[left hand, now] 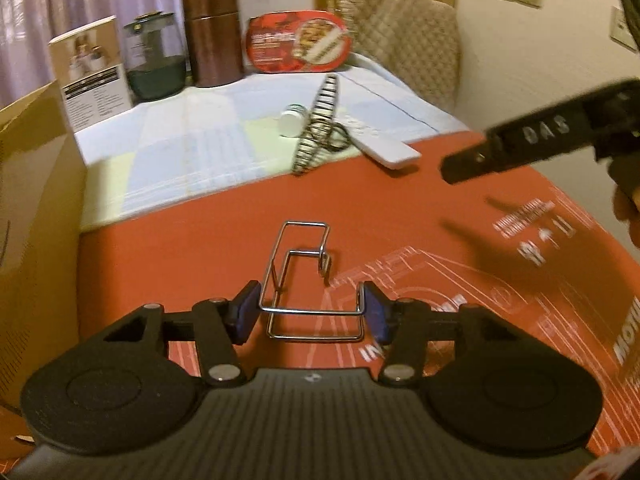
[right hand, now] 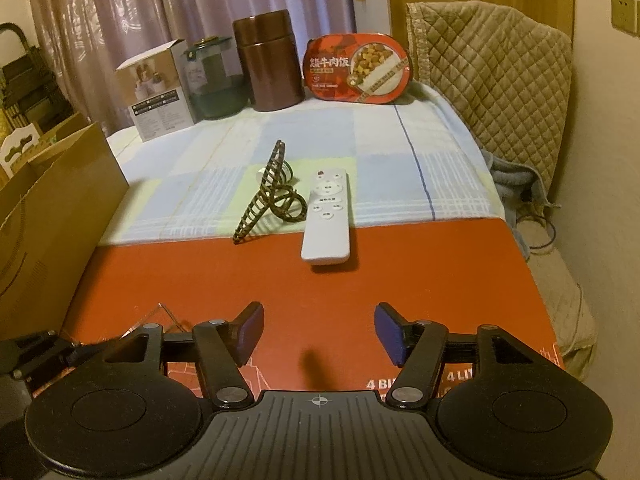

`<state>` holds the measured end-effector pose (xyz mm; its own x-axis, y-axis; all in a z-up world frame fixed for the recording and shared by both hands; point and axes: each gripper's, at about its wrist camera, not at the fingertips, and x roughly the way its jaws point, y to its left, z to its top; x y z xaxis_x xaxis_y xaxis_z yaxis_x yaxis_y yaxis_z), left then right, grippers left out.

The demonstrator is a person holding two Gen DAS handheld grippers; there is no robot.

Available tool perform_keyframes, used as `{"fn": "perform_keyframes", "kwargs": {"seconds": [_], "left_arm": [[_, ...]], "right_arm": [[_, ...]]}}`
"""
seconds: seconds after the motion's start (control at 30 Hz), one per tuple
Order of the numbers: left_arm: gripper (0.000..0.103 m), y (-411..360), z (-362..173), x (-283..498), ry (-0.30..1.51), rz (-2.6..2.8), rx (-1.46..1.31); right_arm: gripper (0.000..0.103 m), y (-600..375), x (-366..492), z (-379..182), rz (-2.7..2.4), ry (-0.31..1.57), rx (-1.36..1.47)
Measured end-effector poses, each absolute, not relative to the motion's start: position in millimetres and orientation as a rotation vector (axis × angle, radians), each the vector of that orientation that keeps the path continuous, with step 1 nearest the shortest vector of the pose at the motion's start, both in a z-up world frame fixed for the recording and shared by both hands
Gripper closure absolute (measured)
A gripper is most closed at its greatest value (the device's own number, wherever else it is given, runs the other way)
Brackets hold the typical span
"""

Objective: Organize rigid objects
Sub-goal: 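Grasp the white button remote with the right gripper while the left holds the stand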

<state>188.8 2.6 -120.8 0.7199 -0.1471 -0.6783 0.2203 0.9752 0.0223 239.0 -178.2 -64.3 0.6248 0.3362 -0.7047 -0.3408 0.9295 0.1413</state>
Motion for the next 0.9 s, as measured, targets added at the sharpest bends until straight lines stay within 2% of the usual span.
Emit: {"fn": "perform_keyframes", "kwargs": {"seconds": [0.37, 0.9], "left_arm": [[0.054, 8, -116, 220, 0.711, -0.087, 0.047], [0.054, 16, -127, 223, 0.702, -0.060, 0.030]], "right_arm": [[0.032, -167, 267, -73, 0.421, 0.775, -0.025], [0.031, -151, 318, -109, 0.423, 0.769, -0.042]]}}
